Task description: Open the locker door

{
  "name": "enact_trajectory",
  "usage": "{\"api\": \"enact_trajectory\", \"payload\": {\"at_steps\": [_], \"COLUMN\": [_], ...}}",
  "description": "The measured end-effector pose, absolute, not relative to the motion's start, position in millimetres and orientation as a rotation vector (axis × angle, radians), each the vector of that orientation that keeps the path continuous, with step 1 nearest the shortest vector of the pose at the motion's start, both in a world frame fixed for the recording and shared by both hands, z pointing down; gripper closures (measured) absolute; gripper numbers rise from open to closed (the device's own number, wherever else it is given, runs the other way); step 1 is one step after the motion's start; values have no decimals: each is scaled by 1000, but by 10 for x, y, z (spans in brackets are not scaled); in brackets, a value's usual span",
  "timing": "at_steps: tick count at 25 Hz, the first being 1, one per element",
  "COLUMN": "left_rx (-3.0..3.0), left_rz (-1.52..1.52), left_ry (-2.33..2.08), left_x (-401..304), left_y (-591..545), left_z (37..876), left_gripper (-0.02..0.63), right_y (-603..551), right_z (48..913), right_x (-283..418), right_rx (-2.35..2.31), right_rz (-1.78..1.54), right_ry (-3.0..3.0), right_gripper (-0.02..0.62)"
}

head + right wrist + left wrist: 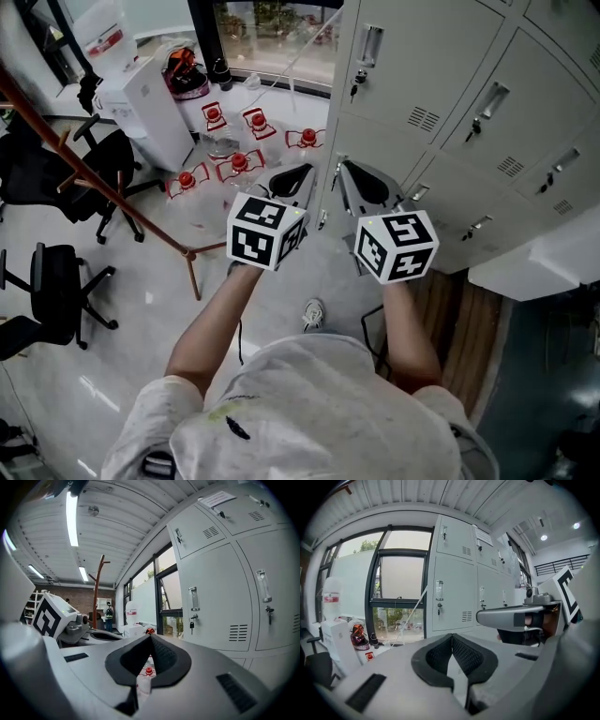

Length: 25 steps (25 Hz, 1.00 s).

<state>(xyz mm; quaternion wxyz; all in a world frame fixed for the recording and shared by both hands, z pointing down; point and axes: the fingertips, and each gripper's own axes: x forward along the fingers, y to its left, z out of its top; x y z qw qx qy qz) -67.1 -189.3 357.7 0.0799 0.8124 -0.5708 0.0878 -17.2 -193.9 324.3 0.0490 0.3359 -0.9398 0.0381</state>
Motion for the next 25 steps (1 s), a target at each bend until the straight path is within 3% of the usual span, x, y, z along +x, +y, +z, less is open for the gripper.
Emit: {"api": "enact_trajectory", "payload": {"at_steps": [25], "left_rx": [2436], "left_rz": [253], "left_ry": [-1737], "left_x": [-636], "left_y": [-3484], "left_z": [3423], "left_gripper": [600], "right_y": [-3398], "right_z": [3007], "right_x": [-177], "right_rx": [951], "right_rz": [51], "right_ry": [-2945], "right_gripper": [592]}}
